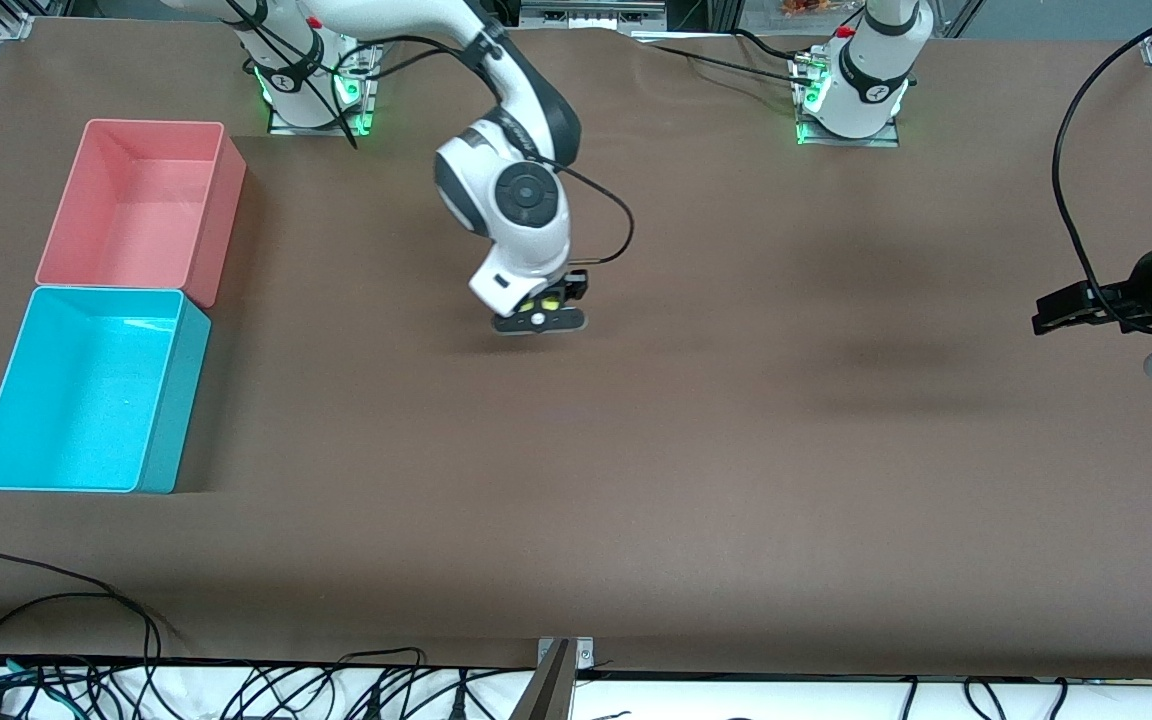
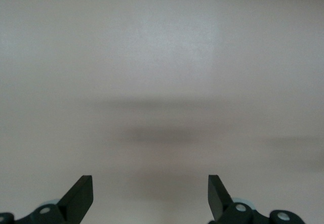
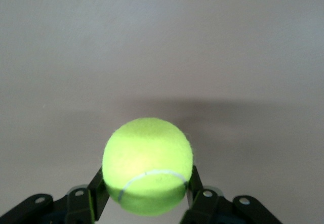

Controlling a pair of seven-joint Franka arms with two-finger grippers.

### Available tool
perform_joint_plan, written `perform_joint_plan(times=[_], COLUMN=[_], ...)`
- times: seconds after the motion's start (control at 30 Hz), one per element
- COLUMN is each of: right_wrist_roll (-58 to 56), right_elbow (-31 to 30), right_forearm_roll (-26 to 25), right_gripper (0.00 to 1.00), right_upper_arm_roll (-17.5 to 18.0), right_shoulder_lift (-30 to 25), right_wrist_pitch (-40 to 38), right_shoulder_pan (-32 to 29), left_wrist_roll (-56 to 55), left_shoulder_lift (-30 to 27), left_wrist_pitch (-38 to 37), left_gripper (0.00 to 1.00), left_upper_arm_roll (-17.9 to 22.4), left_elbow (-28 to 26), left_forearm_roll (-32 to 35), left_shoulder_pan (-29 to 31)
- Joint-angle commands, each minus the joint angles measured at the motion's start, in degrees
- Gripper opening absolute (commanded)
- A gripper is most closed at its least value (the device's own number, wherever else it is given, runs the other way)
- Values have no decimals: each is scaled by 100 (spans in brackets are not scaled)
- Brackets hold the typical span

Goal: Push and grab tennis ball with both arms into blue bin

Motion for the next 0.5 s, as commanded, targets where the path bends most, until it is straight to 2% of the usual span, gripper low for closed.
perform_joint_plan(times=[0.0,0.47], right_wrist_roll=[-531,-2360], right_elbow=[-29,199], right_forearm_roll=[-13,497], right_gripper=[27,27], right_upper_arm_roll=[-426,-1701], right_shoulder_lift=[-260,-436], right_wrist_pitch=[-335,-1310], right_shoulder_pan=[-11,-117], left_wrist_roll=[128,128], left_shoulder_lift=[19,19], left_wrist_pitch=[-124,-124], left_gripper=[100,100], left_upper_arm_roll=[3,3], left_elbow=[142,142], left_forearm_roll=[126,118], left_shoulder_pan=[-5,-14])
